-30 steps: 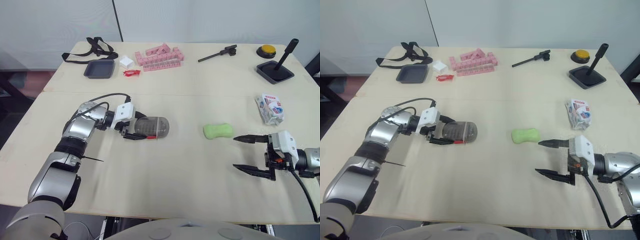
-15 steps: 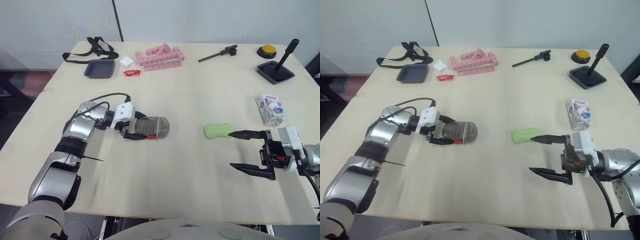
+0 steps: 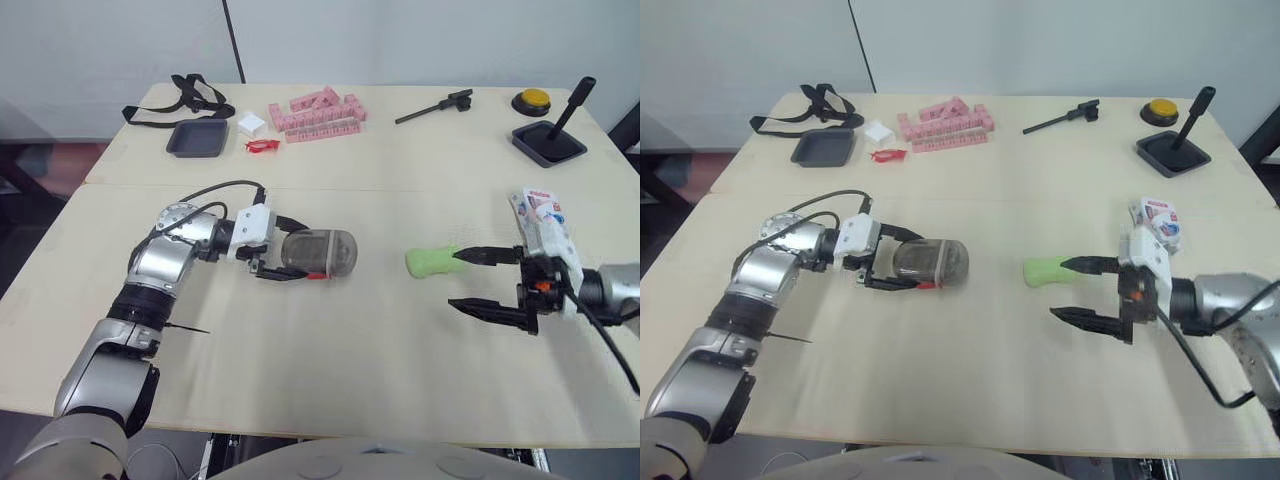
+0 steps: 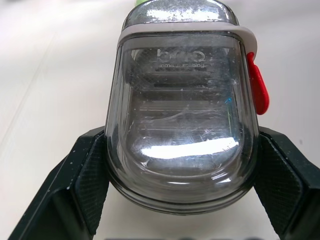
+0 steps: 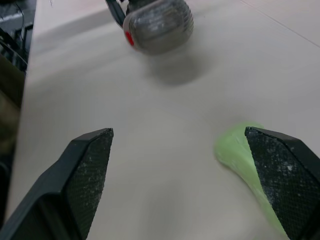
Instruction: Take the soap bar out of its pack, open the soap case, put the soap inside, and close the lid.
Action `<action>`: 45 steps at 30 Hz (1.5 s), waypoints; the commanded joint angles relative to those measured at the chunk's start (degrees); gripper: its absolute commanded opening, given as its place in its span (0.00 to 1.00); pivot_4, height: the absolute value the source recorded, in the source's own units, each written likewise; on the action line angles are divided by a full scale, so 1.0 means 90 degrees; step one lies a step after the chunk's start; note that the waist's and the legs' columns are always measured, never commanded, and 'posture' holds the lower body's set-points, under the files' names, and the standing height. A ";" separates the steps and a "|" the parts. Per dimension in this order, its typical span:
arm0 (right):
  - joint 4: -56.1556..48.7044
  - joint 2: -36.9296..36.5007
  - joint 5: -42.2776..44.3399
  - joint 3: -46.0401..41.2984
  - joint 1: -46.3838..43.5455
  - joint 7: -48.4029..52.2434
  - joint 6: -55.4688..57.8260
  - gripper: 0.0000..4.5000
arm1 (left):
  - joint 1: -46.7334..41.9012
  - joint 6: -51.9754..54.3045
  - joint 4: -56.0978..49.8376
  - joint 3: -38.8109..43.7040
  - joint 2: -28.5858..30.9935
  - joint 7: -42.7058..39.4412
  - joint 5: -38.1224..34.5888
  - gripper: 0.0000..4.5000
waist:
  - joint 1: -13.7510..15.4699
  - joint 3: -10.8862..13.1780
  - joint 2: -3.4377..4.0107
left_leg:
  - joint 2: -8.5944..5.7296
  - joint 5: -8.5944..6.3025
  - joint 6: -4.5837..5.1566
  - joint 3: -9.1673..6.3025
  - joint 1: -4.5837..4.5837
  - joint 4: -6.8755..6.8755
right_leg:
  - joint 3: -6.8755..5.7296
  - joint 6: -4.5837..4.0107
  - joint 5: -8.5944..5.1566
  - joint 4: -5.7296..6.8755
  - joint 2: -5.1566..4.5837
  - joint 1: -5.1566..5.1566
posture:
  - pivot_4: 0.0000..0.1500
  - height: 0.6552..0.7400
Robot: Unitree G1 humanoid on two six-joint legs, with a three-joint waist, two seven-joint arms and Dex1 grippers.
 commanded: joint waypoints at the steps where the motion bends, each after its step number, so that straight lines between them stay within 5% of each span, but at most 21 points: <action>1: -0.0375 0.0024 0.0960 -0.0048 -0.0540 -0.1053 0.1395 1.00 | 0.0111 -0.0128 -0.0621 0.0152 -0.0094 0.0296 -0.0192 0.77 | 0.0047 0.0000 0.0000 | 0.0000 0.0001 0.0000 0.0000 0.0001 0.0000 | 0.0000 0.0000 0.0000 0.0000 -0.0001 0.0001 | 1.00 0.66; 7: 0.0051 0.0640 0.3484 0.0027 -0.1658 -0.3587 0.3432 1.00 | 0.0435 -0.0160 -0.1397 0.0066 -0.0379 0.0878 -0.0172 0.77 | 0.0105 0.0000 0.0000 | -0.0002 0.0007 -0.0012 0.0002 0.0000 -0.0002 | 0.0000 0.0000 0.0000 -0.0002 -0.0001 0.0000 | 1.00 0.66; 16: 0.0463 0.0956 0.6070 0.0643 -0.2238 -0.6285 0.3213 1.00 | 0.0610 -0.0332 -0.1595 -0.0111 -0.0387 0.1109 -0.0051 0.77 | 0.0183 0.0000 0.0000 | -0.0002 0.0052 -0.0091 0.0005 -0.0001 -0.0020 | -0.0003 0.0001 0.0001 -0.0002 -0.0002 0.0000 | 1.00 0.66; 29: 0.0529 0.0589 0.7273 0.1351 -0.2322 -0.7270 0.2718 1.00 | 0.0556 -0.0560 -0.1466 -0.0187 -0.0366 0.1235 0.0067 0.77 | 0.0193 0.0000 -0.0001 | 0.0000 0.0070 -0.0124 0.0008 -0.0006 -0.0022 | -0.0015 0.0004 0.0002 -0.0011 -0.0008 0.0017 | 1.00 0.66; 39: 0.0621 0.0657 0.7328 0.1538 -0.2316 -0.7378 0.2620 1.00 | 0.0546 -0.0570 -0.1465 -0.0212 -0.0350 0.1330 0.0093 0.77 | 0.0197 0.0001 -0.0001 | 0.0000 0.0074 -0.0132 0.0008 -0.0009 -0.0022 | -0.0033 0.0004 0.0002 -0.0018 -0.0019 0.0029 | 1.00 0.66; 45: 0.0705 0.0725 0.7328 0.1553 -0.2265 -0.7401 0.2628 0.62 | 0.0559 -0.0560 -0.1488 -0.0234 -0.0312 0.1327 0.0068 0.77 | 0.0192 0.0001 -0.0001 | 0.0000 0.0075 -0.0134 0.0008 -0.0011 -0.0022 | -0.0037 0.0004 0.0002 -0.0020 -0.0021 0.0031 | 1.00 0.66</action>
